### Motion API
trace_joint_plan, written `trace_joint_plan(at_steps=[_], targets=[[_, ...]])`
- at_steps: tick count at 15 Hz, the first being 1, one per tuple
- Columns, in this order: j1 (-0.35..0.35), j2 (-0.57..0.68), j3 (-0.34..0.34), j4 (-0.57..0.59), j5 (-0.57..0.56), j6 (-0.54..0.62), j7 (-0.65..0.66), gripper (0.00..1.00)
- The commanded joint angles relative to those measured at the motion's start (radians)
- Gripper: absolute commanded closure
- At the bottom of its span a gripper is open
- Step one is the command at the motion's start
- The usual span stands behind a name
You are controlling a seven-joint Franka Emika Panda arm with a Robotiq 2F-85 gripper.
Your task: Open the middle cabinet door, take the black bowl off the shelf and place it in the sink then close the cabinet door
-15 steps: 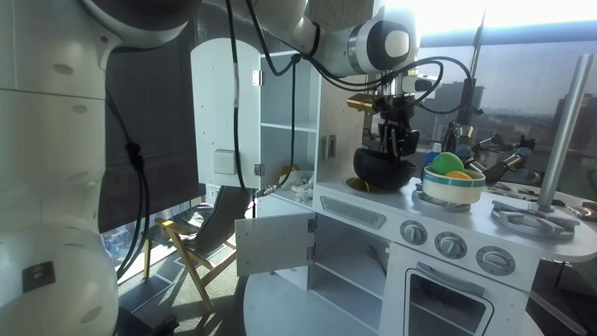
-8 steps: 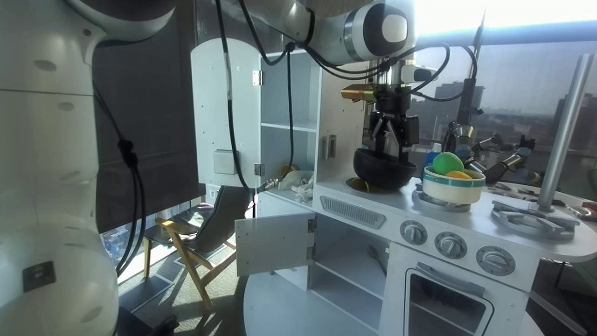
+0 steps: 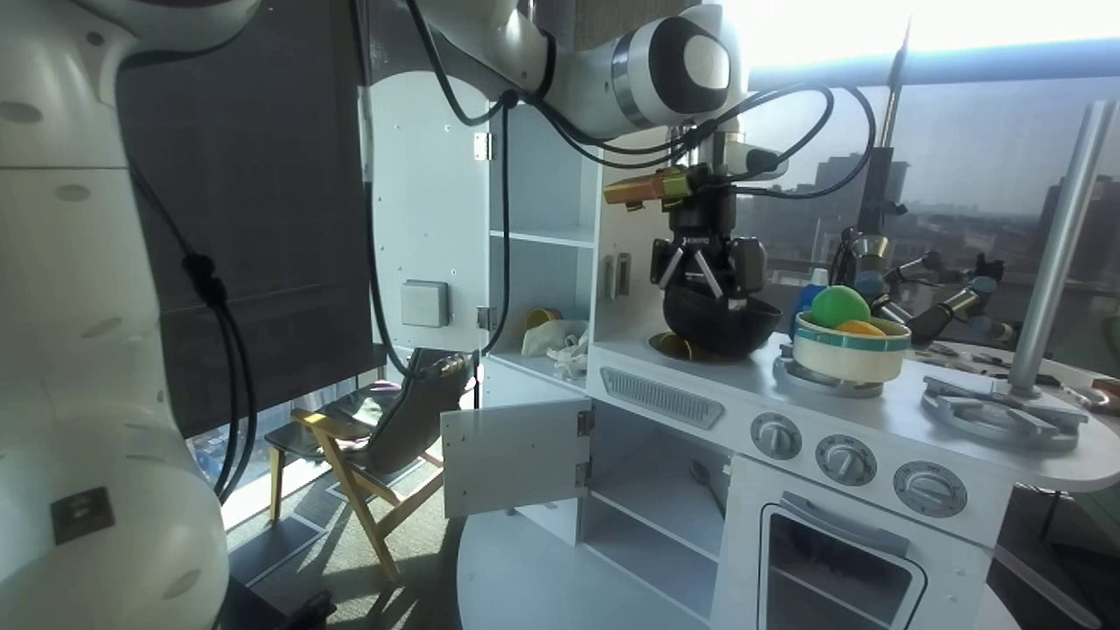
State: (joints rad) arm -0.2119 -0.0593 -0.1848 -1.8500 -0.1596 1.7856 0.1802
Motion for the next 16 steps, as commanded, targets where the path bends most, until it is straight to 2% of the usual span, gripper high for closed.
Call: trace_joint_plan(at_steps=[1,7,8,9,10,11,16], targets=[[0.017,-0.057,0.009,-0.063,-0.072,-0.041,-0.120,0.00],[0.033,-0.094,0.005,-0.120,-0.136,-0.032,-0.404,0.00],[0.069,-0.163,0.049,-0.287,-0.151,0.028,-0.349,0.00],[0.076,-0.166,0.060,-0.312,-0.181,0.058,-0.356,0.00],[0.047,-0.083,0.023,-0.166,-0.127,-0.019,-0.359,0.00],[0.057,-0.090,0.032,-0.202,-0.133,-0.009,-0.349,0.00],[0.053,-0.086,0.020,-0.188,-0.132,-0.010,-0.349,0.00]])
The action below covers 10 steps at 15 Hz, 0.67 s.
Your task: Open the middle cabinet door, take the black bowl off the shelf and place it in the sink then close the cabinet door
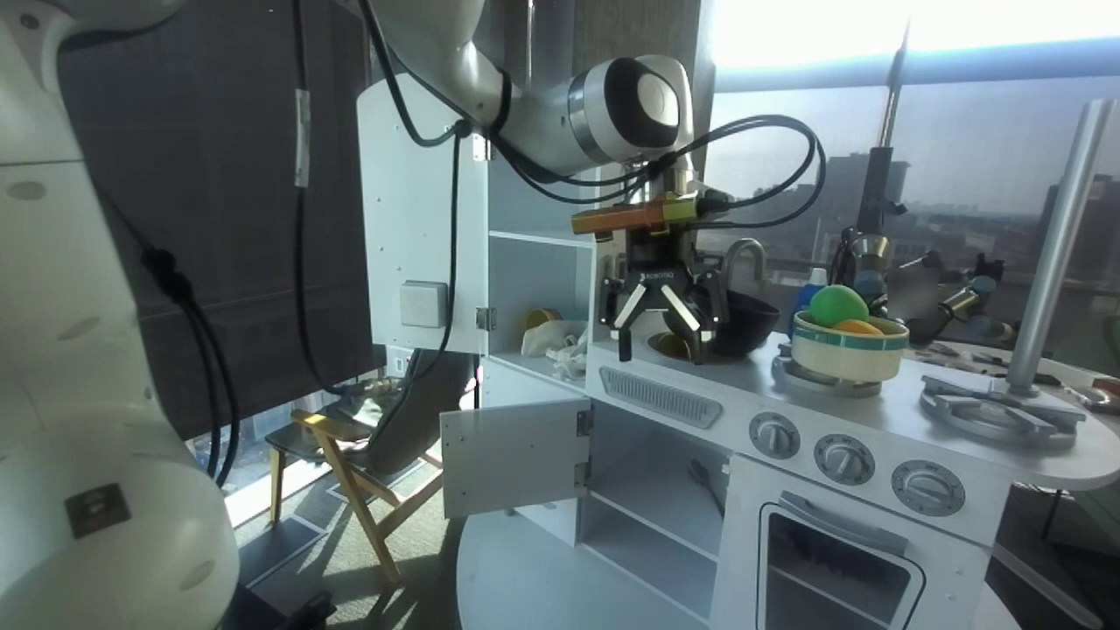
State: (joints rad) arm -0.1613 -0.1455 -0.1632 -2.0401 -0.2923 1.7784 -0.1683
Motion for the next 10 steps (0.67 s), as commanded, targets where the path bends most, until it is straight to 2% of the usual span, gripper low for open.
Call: trace_joint_plan(at_steps=[1,2,7,10], targets=[[0.000,0.002,-0.005,0.004,0.000,-0.003,-0.001,0.00],[-0.001,0.003,-0.005,0.004,0.000,-0.003,-0.001,0.00],[0.102,-0.034,0.100,-0.175,0.007,0.014,-0.008,0.00],[0.176,-0.019,0.178,-0.194,0.012,0.010,0.001,0.00]])
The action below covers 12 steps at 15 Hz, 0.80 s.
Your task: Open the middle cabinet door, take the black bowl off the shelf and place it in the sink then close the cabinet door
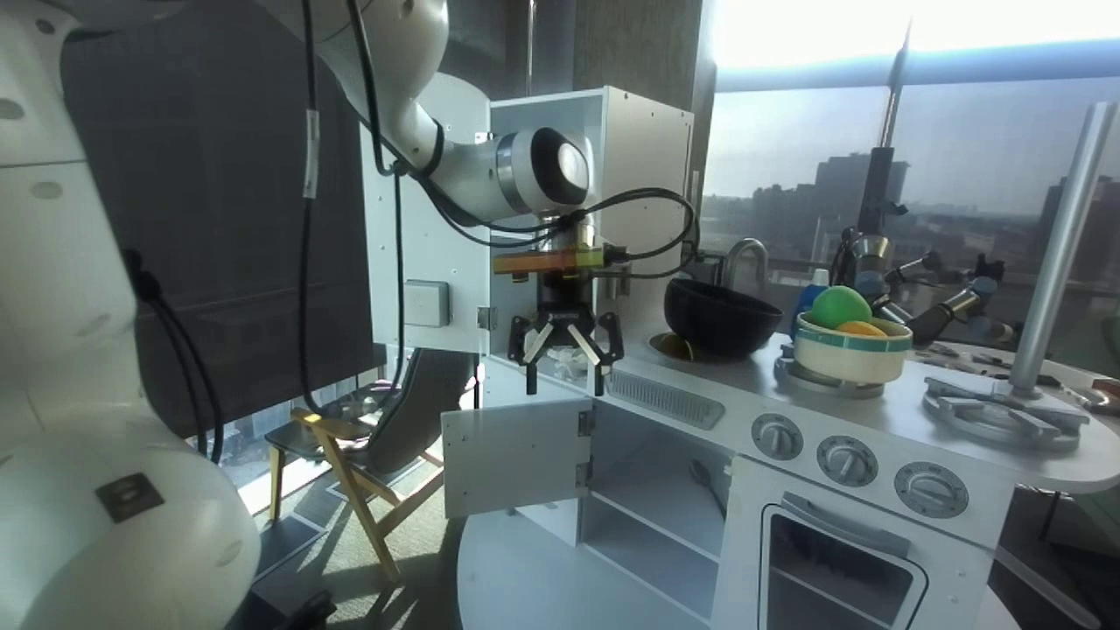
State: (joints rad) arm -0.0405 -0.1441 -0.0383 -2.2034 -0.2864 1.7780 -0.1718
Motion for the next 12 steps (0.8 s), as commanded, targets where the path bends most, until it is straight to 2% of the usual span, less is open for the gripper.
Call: trace_joint_plan(at_steps=[1,5,9,12], targets=[[0.074,-0.010,0.069,-0.016,0.025,0.014,0.007,0.00],[0.125,0.015,0.093,0.020,0.202,0.056,-0.041,0.00],[0.138,0.039,0.082,-0.011,0.429,0.201,-0.121,0.00],[0.135,0.077,0.083,-0.035,0.530,0.289,-0.222,0.00]])
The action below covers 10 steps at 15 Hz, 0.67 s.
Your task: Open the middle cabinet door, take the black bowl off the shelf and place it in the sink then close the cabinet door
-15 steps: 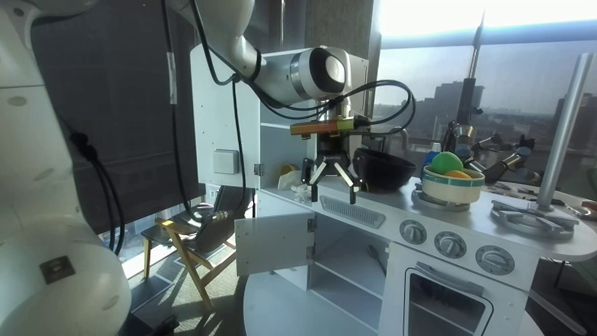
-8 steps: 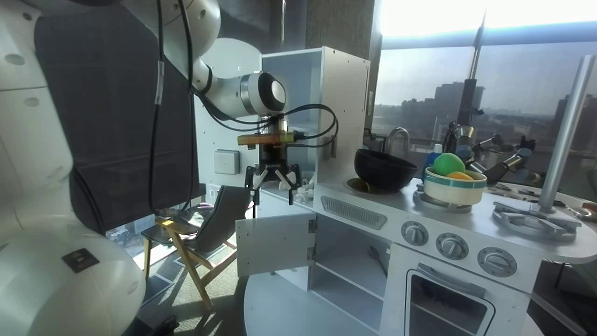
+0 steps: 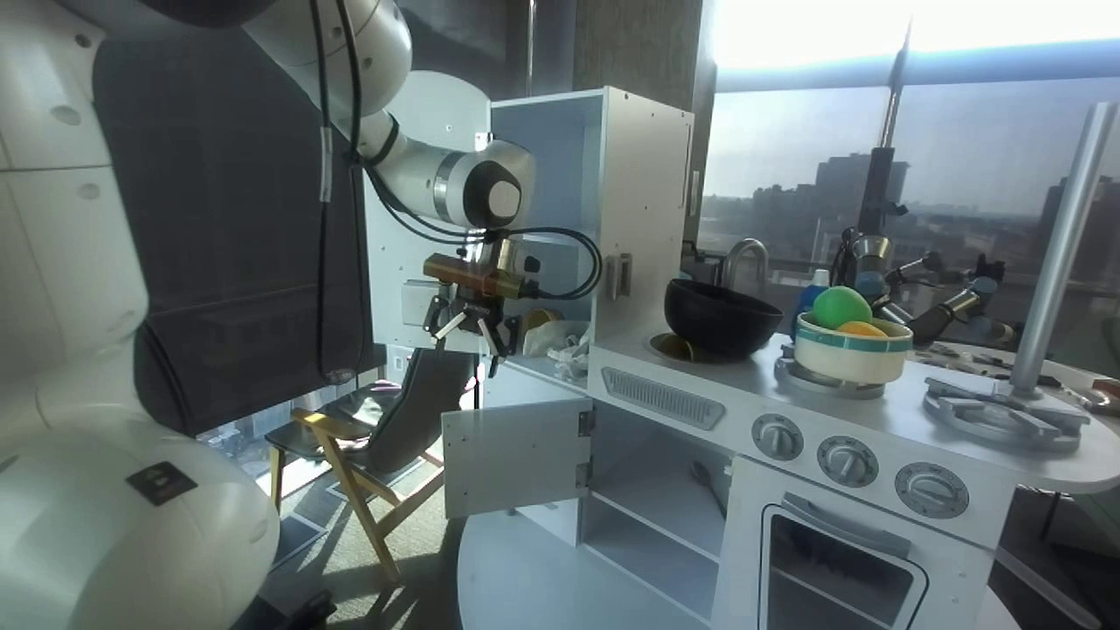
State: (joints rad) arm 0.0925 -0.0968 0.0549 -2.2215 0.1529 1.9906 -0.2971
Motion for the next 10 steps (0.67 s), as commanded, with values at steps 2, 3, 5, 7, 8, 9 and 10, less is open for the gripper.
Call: trace_joint_plan(at_steps=[2,3,5,7,8,9,10], targets=[[-0.002,0.047,-0.007,-0.038,0.119,0.123,-0.131,0.00],[-0.004,0.056,-0.005,-0.052,0.118,0.150,-0.145,0.00],[-0.009,0.064,-0.003,-0.086,0.104,0.208,-0.148,0.00],[-0.013,0.044,-0.003,-0.126,0.081,0.253,-0.139,0.00],[-0.018,0.031,-0.006,-0.147,0.068,0.279,-0.128,0.00],[-0.023,0.023,-0.010,-0.160,0.069,0.288,-0.130,0.00],[-0.029,0.009,-0.015,-0.175,0.070,0.296,-0.131,0.00]])
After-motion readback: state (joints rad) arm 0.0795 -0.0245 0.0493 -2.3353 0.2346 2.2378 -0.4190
